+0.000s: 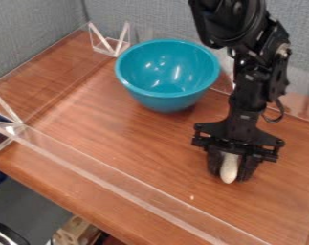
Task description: Put the mushroom in the blue bowl
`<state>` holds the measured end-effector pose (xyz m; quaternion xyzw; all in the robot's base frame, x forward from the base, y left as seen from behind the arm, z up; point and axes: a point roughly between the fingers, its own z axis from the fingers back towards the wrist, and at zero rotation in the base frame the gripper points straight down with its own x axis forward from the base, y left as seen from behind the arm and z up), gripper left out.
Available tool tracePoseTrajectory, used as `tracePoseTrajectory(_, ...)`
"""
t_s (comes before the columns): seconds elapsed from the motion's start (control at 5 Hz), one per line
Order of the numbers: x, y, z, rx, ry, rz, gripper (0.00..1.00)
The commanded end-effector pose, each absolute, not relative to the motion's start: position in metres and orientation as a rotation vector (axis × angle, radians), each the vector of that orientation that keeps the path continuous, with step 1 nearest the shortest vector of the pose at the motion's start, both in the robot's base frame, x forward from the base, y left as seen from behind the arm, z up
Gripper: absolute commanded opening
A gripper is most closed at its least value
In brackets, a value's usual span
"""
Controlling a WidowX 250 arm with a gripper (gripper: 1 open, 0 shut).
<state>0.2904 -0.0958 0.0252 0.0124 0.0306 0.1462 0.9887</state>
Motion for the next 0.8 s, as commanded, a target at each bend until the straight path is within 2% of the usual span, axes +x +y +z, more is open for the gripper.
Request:
tracePoseTrajectory(0.0,0.2953,-0.1006,0.0581,-0.014,-0.026,0.274,0.00)
tracePoseTrajectory(0.2,0.2954,-0.1003,0.0613,-0.018,-0.037,0.274,0.00)
tracePoseTrajectory(0.4,0.2955,-0.0996,0.0550,-0.014,-0.031,0.268,1.00)
tracePoseTrajectory(0.6,0.2948,-0.0992,0.0532,-0.014,-0.031,0.263,1.00)
